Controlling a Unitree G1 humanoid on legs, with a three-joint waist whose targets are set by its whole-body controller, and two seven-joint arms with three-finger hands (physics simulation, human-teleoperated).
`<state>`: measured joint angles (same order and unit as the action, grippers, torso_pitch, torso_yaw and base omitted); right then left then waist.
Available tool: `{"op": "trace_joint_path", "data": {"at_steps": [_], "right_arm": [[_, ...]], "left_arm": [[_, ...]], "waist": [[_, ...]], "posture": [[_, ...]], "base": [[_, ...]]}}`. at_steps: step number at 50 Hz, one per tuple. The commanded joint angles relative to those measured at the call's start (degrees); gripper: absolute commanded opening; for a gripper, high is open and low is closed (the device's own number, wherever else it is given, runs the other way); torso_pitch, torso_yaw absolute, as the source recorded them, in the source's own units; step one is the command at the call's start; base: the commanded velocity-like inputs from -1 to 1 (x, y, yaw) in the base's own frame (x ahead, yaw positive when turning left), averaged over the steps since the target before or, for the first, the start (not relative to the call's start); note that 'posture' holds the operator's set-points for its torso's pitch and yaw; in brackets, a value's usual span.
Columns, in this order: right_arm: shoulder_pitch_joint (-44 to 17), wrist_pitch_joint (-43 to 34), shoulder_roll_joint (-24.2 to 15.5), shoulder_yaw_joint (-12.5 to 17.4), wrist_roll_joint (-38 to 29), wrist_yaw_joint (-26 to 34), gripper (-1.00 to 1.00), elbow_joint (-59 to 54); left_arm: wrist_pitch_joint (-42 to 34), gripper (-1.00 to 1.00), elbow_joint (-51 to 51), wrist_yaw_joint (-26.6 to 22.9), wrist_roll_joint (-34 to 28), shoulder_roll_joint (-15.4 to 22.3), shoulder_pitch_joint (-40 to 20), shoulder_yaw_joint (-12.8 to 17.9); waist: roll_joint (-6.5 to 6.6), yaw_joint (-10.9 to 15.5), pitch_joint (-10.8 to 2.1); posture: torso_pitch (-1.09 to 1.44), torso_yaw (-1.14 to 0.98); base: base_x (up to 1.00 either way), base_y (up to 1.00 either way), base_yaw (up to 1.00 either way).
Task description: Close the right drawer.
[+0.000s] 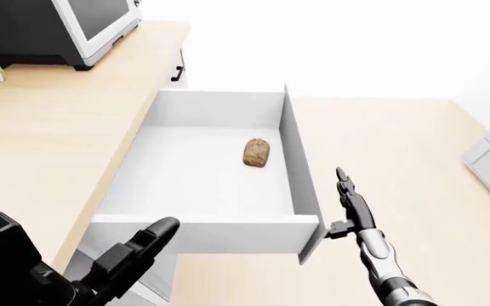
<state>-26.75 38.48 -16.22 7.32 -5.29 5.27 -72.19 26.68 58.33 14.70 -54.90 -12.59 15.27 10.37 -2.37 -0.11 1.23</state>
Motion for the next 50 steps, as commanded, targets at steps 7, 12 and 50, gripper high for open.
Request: {"op": "trace_joint_path", "data": {"at_steps": [7,12,50], "right_arm": [[-4.3,1.0,0.5,-0.1,0.0,-0.1,1.0,3.7],[-5.6,0.0,0.7,-0.5,-1.0,0.1,1.0,4.0],[-12.8,-3.5,4.5,-3.2,-7.6,1.2,1.0,3.0]], "left_arm": [[-0.1,1.0,1.7,0.2,0.2,0.1,-0.6,-0.4],[-0.3,1.0,1.7,0.2,0.3,0.2,-0.8,-0.4],[-0.7,1.0,1.7,0.6,0.1,0.6,-0.5,-0.9]], "waist": [[-0.07,0.4,-1.13],[0.05,0.3,-1.13],[0.58,0.3,-1.43]], "posture": [[0.0,0.0],[0.0,0.0],[0.0,0.0]], "base": [[0.0,0.0,0.0],[0.0,0.0,0.0],[0.0,0.0,0.0]]}}
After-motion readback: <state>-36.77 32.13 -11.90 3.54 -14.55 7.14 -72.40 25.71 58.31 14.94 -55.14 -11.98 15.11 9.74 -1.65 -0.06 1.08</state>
